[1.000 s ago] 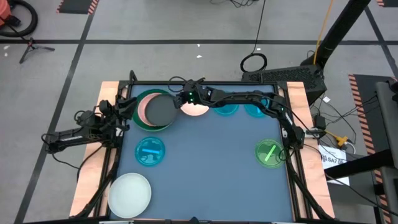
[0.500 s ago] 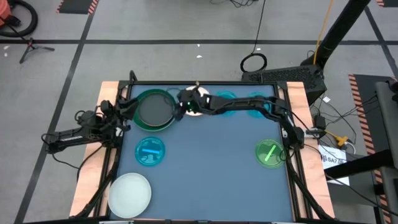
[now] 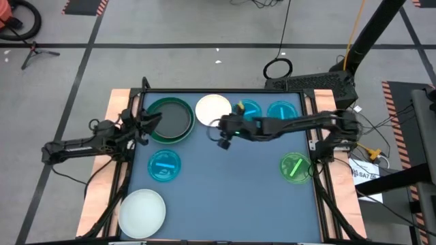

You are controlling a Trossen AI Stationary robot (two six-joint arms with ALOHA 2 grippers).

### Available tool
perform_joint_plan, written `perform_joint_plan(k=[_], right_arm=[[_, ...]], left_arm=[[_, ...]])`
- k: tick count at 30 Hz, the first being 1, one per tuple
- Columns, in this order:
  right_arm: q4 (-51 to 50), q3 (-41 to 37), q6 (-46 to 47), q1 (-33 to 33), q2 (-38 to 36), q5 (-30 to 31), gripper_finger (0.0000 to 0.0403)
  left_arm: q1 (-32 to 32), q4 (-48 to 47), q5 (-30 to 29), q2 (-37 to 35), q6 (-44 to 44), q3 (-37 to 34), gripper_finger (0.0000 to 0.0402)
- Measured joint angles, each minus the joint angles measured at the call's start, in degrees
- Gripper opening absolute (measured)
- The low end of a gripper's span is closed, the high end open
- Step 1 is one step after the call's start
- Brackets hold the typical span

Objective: Stack plastic plates
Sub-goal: Stack the gray plate on top of the black plate

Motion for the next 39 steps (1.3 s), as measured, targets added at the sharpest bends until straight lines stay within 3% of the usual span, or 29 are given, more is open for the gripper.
perform_joint_plan(k=[8, 12, 15, 22, 26, 32, 39], right_arm=[[20.94, -18.39, -4.73, 1.71, -12.92, -5.33, 0.0146], [22.45, -21.60, -5.89, 1.71, -17.12, -5.41, 0.0146], [22.24, -21.97, -6.95, 1.66, -18.61, -5.37, 0.0146], [18.15, -22.07, -8.52, 1.71, -19.05, -5.45, 0.0146], [14.59, -22.07, -7.17, 1.71, -19.05, -5.45, 0.0146], [12.66, -22.07, -4.41, 1.71, -19.03, -5.48, 0.0146], [12.39, -22.07, -4.41, 1.68, -18.96, -5.48, 0.0146]], left_arm=[[-5.13, 14.25, 0.06, 16.39, -2.61, 0.17, 0.0115], [-8.19, 11.06, 0.05, 24.10, -4.13, 4.18, 0.0115], [-10.43, 0.23, 0.05, 29.16, -4.16, 11.11, 0.0115], [-15.93, -51.44, 0.06, 37.58, -4.58, 32.75, 0.0115], [-21.08, -70.85, 0.25, 40.55, -5.87, 39.00, 0.0115], [-29.12, -87.10, 5.20, 41.37, -16.15, 42.23, 0.0115], [-40.06, -93.50, 6.24, 41.91, -31.00, 42.23, 0.0115]])
